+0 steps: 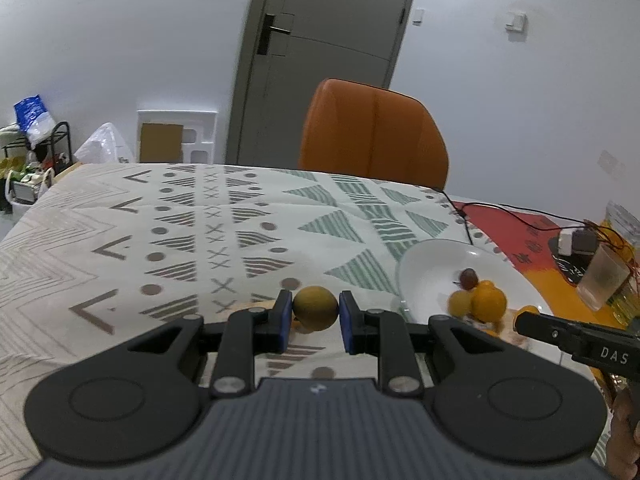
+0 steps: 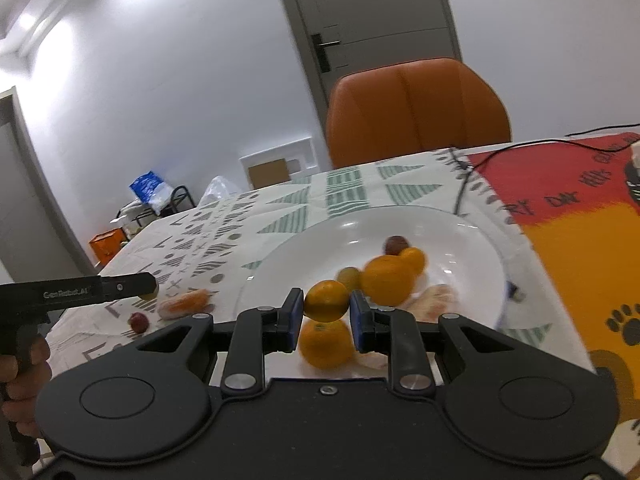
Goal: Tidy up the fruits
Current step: 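Carry the small orange and kiwi-like fruit over the white plate and open both tools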
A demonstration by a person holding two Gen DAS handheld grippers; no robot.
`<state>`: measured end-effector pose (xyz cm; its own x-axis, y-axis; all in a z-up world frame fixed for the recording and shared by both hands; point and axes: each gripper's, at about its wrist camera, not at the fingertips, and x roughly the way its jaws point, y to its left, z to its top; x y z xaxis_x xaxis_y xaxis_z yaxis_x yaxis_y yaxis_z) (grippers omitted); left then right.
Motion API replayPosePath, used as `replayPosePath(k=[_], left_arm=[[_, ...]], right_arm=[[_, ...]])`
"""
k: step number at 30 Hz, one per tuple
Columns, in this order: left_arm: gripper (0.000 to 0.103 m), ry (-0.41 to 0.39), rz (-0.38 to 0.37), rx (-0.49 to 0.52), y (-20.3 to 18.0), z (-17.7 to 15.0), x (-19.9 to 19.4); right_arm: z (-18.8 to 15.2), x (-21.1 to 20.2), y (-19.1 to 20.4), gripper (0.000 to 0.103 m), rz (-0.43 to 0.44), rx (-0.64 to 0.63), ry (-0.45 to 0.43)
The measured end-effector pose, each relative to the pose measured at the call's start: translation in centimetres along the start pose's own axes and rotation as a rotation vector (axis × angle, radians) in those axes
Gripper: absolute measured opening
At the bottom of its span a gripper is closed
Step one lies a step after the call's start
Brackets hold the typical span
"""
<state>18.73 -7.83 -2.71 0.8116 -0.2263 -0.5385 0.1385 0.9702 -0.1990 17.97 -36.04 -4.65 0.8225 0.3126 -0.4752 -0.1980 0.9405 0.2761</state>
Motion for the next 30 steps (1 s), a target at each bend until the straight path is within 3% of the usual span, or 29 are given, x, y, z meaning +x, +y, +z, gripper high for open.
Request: replayPosePath(k=[25, 30], left_arm=[[0.023, 0.047, -0.09, 0.092, -6.8, -0.1, 4.1], [0.023, 0.057, -0.096, 0.1, -7.3, -0.2, 4.7]], right_arm=[[0.2, 0.4, -5.1, 0.023, -0.072, 0.056, -0.019], [0.4, 1.0, -5.1, 0.031, -0.072, 0.049, -0.032]])
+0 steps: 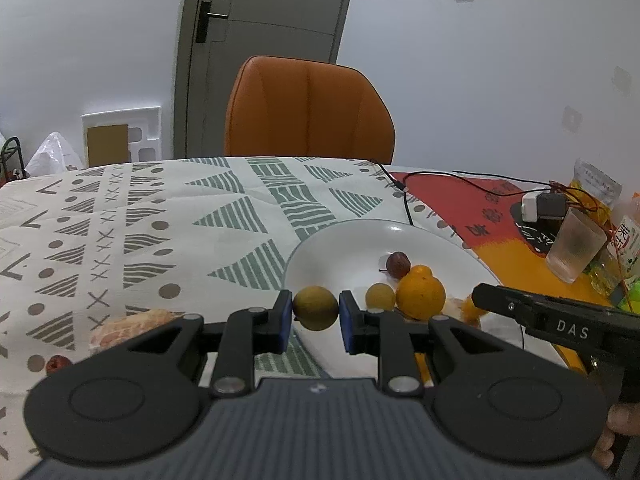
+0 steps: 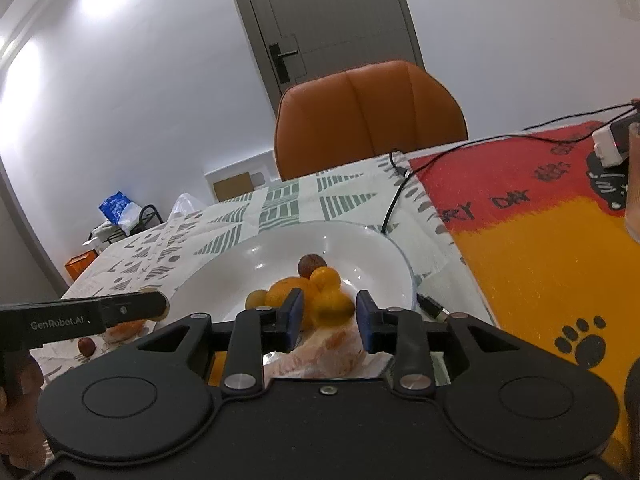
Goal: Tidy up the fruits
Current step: 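Carry the small orange and kiwi-like fruit over the white plate and open both tools, then move the left tool toward the red apple while the right tool approaches the wrapped pomelo segment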
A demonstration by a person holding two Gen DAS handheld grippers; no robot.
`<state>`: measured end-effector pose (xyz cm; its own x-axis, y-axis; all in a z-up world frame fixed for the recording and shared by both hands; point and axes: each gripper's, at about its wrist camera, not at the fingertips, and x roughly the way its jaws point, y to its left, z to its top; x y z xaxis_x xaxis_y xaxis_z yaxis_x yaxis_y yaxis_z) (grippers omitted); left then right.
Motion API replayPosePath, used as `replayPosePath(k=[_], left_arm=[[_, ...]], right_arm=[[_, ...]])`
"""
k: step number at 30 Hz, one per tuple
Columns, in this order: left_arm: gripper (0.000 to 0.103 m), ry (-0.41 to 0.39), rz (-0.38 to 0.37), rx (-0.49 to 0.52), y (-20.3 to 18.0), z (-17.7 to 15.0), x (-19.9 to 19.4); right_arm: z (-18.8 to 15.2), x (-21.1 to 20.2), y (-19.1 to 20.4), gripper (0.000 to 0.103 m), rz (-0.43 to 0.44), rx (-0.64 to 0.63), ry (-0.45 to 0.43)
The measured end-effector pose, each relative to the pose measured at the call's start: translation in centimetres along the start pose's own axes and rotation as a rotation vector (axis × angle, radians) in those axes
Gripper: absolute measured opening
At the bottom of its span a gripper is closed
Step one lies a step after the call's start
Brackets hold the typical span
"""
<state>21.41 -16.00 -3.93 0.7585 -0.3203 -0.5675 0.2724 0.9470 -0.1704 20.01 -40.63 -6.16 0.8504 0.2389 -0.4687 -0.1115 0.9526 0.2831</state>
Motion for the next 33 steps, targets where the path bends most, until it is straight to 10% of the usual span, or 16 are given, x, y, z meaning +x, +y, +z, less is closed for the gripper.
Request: replayPosePath(k=[20, 33], left_arm=[[0.028, 0.002, 0.017, -0.008, 0.2, 0.0, -1.2], [0.069, -0.042, 0.075, -0.023, 2.9, -0.4, -5.1]], right_arm=[[-0.8, -1.7, 1.0, 0.035, 0.018, 0.003, 0.012], [-0.9, -3.0, 3.8, 0.075, 0.043, -0.011, -0.011]])
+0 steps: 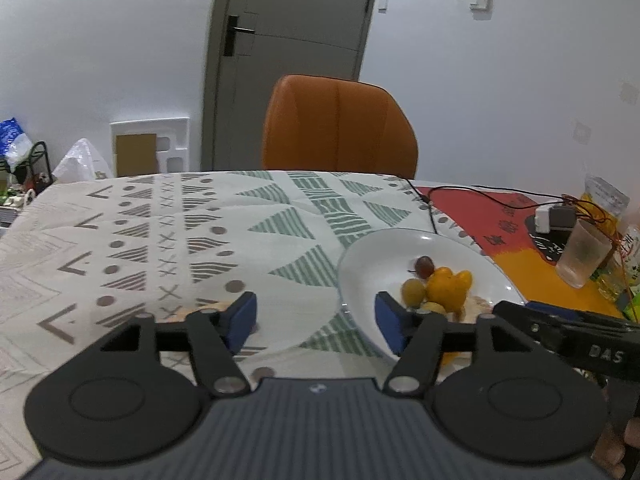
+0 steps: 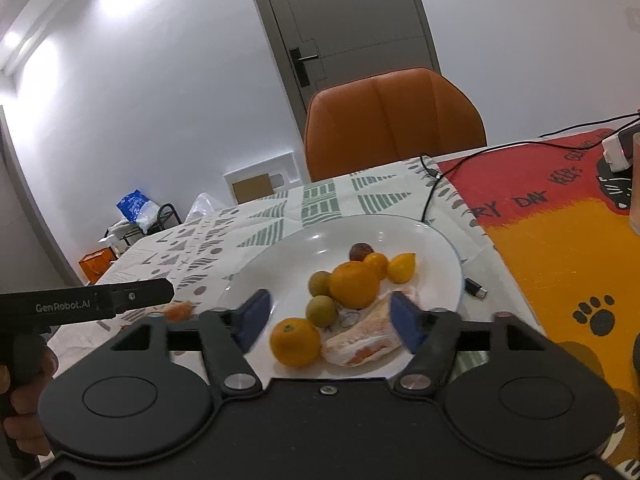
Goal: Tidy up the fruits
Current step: 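Move the left tool toward the red apple while the right tool approaches the wrapped pomelo segment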
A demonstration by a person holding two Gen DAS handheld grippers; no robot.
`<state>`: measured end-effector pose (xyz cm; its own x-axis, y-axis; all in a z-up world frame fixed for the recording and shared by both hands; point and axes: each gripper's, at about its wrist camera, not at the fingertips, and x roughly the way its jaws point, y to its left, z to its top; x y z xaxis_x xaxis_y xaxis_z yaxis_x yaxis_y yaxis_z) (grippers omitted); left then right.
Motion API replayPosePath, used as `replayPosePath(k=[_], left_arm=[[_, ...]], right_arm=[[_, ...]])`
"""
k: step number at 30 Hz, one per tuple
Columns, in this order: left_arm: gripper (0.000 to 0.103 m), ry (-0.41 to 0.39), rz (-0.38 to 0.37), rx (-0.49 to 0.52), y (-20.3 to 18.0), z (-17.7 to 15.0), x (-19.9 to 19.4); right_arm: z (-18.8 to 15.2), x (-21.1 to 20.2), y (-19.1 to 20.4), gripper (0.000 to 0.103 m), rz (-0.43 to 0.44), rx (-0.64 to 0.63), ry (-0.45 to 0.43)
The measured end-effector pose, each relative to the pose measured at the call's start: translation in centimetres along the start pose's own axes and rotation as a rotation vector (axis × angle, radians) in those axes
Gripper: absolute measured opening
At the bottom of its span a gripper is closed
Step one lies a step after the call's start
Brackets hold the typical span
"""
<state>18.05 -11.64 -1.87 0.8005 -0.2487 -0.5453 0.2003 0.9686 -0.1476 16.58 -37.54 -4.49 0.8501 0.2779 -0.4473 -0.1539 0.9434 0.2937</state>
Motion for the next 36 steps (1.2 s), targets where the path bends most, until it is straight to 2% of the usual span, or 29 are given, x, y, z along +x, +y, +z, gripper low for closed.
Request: replayPosePath(k=[1, 3, 5, 7, 10, 17, 25, 36], left_arm=[[0.076, -0.005, 0.012, -0.005, 0.3, 0.0, -0.3], [0.082, -0.023, 0.042, -0.015, 0.8, -0.1, -0.8], [0.085, -0.036, 0.055, -0.027, 1.4, -0.1, -1.3], [0.088, -0.035, 0.052, -0.041, 2.0, -0.1, -1.7], [0.094, -0.043, 0.075, -0.039, 2.6, -0.3, -2.4], [0.094, -0.039, 0.106, -0.046, 3.9, -0.6, -3.3], [0.094, -0.039, 0.106, -0.098, 6.1, -1.0, -4.3], [0.094, -0.048, 0.132, -0.116, 7.8, -1.4, -4.9]], right_arm=[[0.0, -0.1, 0.2, 0.081, 0.008, 0.0, -0.004], [0.0, -0.3, 0.7, 0.087, 0.024, -0.008, -0.008], [0.1, -0.4, 1.1, 0.098, 0.03, -0.017, -0.015], [0.1, -0.6, 1.5, 0.103, 0.032, -0.019, -0.027], [0.2, -0.6, 1.8, 0.103, 0.044, -0.005, -0.022], [-0.3, -0.1, 3.2, 0.103, 0.058, -0.015, -0.004], [-0.5, 0.2, 5.0, 0.103, 0.084, -0.041, -0.009], [-0.6, 0.9, 6.7, 0.103, 0.102, -0.067, 0.0]])
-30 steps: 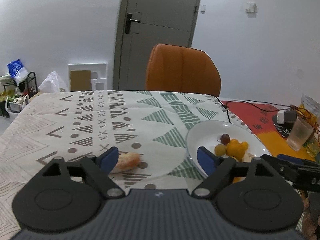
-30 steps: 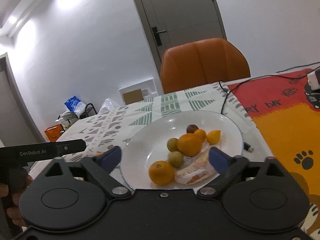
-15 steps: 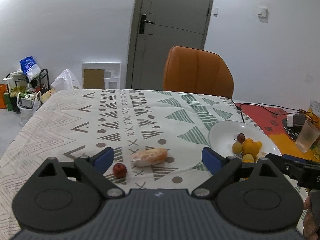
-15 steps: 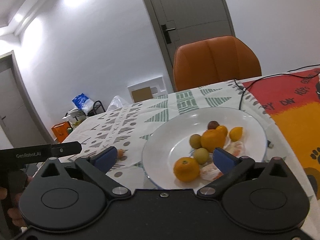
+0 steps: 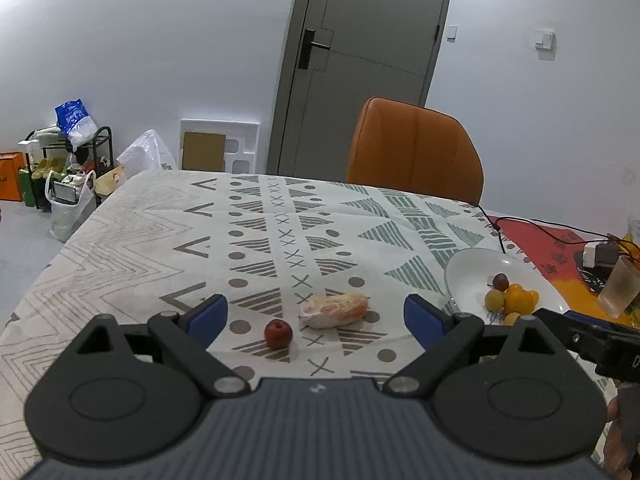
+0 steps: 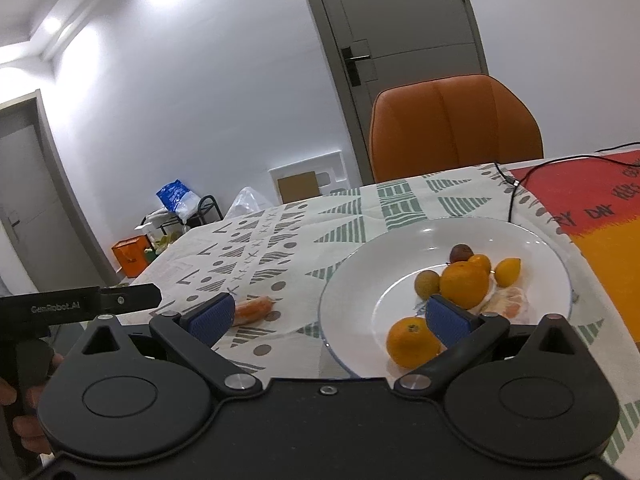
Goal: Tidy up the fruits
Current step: 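Move the left tool toward the red apple while the right tool approaches the wrapped pomelo segment, then close the left tool on the red apple while the right tool grasps the wrapped pomelo segment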
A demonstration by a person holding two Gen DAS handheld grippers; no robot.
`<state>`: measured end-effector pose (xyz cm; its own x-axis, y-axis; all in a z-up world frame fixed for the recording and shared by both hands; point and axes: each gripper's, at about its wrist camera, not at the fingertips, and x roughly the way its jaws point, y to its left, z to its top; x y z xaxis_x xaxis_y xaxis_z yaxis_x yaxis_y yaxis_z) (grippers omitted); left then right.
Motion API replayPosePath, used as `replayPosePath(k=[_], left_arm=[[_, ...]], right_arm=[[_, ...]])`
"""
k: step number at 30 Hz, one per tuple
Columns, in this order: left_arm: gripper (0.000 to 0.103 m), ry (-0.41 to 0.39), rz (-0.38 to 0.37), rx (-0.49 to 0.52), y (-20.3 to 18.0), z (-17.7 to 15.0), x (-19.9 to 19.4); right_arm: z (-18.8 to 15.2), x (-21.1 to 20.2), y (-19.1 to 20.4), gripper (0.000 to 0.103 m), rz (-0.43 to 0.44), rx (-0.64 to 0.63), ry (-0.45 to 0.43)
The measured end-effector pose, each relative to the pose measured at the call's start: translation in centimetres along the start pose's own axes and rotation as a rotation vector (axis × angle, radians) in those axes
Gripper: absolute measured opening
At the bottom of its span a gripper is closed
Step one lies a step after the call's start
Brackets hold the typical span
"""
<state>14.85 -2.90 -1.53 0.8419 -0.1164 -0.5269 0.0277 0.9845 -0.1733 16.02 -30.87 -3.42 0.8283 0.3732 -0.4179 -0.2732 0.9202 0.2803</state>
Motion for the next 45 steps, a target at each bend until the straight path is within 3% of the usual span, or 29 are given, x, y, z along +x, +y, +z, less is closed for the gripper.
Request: replayPosePath(k=[17, 22, 33, 35, 37, 45], left_arm=[[0.09, 0.06, -0.005, -0.038, 2.3, -1.0, 2.7], [0.068, 0.08, -0.014, -0.059, 2.9, -1.3, 3.7], [0.046, 0.1, -0.03, -0.091, 3.8, -1.6, 5.5], [0.037, 0.108, -0.036, -0.095, 4.0, -1.7, 6.0], [0.022, 0.116, -0.042, -0.103, 4.1, -1.8, 6.4], [0.02, 0.102, -0.033, -0.109, 5.2, -1.5, 5.8]], right_arm=[[0.3, 2.4, 2.1, 0.103, 0.021, -0.038, 0.038], [0.4, 3.3, 2.7, 0.102, 0.036, -0.058, 0.052], [0.3, 5.5, 3.9, 0.085, 0.054, -0.093, 0.101], [0.4, 5.8, 4.1, 0.083, 0.055, -0.096, 0.109], [0.5, 6.2, 4.3, 0.082, 0.059, -0.1, 0.114], [0.4, 7.7, 5.4, 0.078, 0.08, -0.121, 0.138]])
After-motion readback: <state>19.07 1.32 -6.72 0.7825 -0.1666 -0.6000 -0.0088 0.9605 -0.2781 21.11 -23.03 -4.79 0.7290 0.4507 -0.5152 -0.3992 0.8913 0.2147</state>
